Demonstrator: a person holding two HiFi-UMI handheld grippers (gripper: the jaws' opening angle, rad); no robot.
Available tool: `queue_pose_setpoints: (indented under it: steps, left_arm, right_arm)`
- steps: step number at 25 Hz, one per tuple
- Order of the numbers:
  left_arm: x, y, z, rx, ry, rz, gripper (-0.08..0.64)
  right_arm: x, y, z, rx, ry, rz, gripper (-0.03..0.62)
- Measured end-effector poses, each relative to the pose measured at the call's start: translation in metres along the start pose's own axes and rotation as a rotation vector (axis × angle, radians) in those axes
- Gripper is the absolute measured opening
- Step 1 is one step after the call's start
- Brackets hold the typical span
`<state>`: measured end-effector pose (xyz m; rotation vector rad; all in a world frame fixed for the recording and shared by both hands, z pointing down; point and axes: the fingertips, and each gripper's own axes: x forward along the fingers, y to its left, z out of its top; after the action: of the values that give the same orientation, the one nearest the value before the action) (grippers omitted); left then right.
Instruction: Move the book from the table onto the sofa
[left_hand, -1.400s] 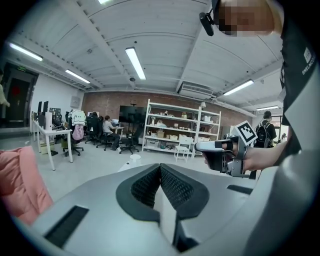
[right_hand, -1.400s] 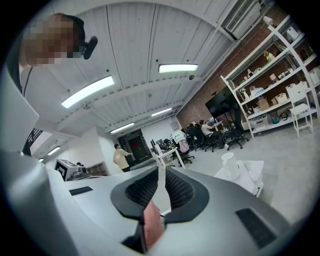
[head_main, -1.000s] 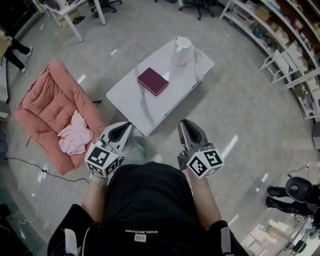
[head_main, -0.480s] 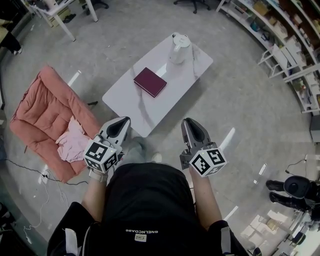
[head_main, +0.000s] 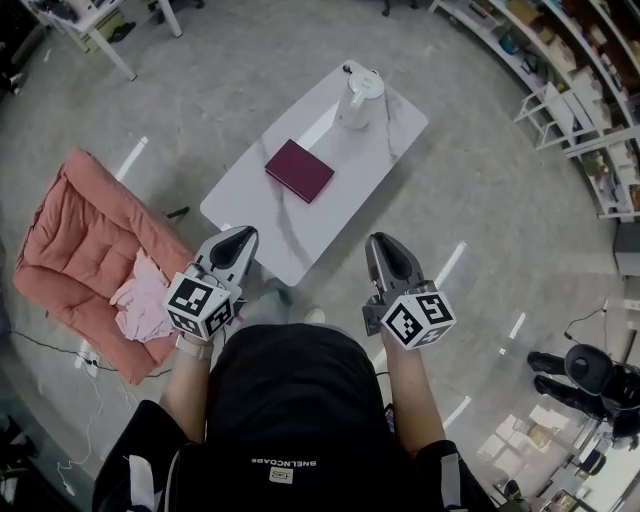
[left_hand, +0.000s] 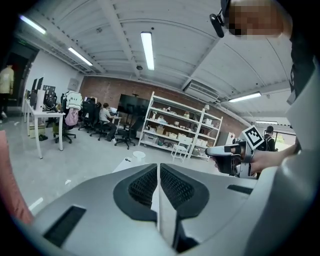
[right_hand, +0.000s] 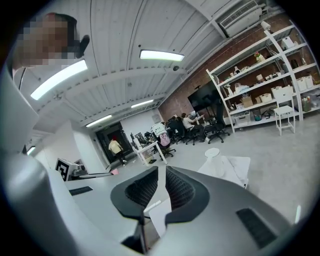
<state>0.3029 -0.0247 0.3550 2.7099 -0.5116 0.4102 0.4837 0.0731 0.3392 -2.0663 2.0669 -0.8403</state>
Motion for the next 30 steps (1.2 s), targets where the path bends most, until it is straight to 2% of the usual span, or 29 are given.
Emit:
queue_pose_setpoints:
  steps: [7,15,25,30]
  left_arm:
    - [0.026,0.062,0.004,-0.015,0.026,-0.029,0.015]
    - [0.048,0.133,-0.003,-0.071,0.04,-0.042,0.017]
    - [0.074,0.199,-0.038,-0.069,0.128,-0.061,0.017]
    - [0.087,0.216,-0.058,-0.104,0.156,-0.051,0.017]
  right_arm:
    - [0.06,-0.006,-0.001,0.035,0.041,-0.052,0.063]
    - [0.123,-0.006,-0.007,0.081,0.081,-0.103,0.063]
    - [0.171,-0.013,-0.025,0.048,0.174,-0.16,0.063]
    - [0.186,-0.029,-0.033,0.041,0.21,-0.183,0.063]
